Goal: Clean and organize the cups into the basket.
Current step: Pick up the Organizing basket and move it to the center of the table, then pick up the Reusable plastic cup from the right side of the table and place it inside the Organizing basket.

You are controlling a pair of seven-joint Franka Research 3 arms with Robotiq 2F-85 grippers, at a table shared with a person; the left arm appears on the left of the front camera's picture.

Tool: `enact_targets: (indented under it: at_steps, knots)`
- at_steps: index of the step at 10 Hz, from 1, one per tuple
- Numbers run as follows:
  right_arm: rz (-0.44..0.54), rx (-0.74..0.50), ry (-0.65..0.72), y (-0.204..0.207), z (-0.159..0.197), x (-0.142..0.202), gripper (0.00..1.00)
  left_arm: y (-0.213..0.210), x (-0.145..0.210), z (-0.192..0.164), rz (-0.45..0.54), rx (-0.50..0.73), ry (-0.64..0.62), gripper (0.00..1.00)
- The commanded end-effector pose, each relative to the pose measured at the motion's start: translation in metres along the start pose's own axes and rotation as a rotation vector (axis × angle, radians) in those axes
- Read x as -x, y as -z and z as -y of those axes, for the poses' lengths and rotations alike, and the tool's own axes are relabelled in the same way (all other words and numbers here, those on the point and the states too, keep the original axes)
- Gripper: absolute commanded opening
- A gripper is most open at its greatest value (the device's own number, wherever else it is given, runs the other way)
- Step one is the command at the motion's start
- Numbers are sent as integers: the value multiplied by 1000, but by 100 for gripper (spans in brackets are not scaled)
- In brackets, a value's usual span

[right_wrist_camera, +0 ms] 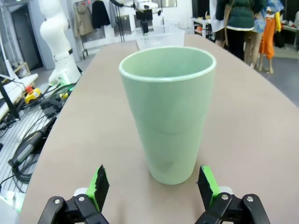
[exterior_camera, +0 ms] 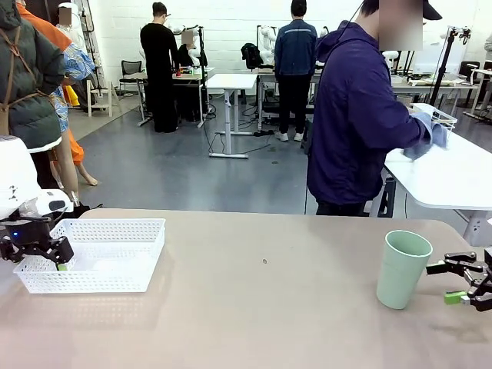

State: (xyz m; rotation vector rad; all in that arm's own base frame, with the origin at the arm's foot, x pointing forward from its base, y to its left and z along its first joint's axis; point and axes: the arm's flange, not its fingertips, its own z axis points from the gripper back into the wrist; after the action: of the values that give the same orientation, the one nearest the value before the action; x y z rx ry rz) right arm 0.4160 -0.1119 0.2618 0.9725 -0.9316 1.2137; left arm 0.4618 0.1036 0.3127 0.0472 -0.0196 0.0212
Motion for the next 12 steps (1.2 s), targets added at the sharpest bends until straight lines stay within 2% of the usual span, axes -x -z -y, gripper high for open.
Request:
enact_targets:
  at_steps: [1, 10, 12]
  knots:
    - [64, 26, -28, 13, 6, 2, 100, 4, -3, 5, 12, -29, -13, 100]
    - [40, 22, -14, 60, 26, 13, 100, 10, 6, 8, 18, -42, 34, 100]
    - [42, 15, -25, 71, 28, 10, 100, 16, 6, 8, -7, -41, 41, 100]
